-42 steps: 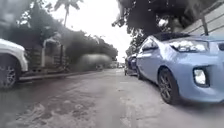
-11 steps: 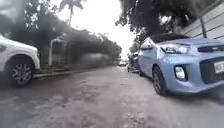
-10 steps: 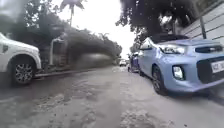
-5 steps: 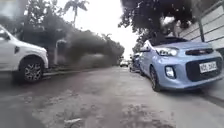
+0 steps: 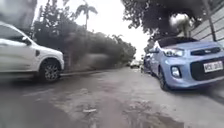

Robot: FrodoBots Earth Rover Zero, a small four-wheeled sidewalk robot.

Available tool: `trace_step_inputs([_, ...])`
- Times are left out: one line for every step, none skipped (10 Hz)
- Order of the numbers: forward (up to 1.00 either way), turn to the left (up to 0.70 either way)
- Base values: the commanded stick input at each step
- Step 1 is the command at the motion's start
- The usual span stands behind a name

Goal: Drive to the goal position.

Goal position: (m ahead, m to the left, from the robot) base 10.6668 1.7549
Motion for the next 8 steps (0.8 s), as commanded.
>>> trace_step_inputs([0.00, -0.70])
trace_step_inputs([0.00, -0.70])
trace_step_inputs([0.00, -0.70])
trace_step_inputs([0.00, -0.70])
trace_step_inputs([0.00, -0.70])
trace_step_inputs([0.00, -0.70])
trace_step_inputs([0.00, -0.66])
trace_step_inputs([0.00, -0.35])
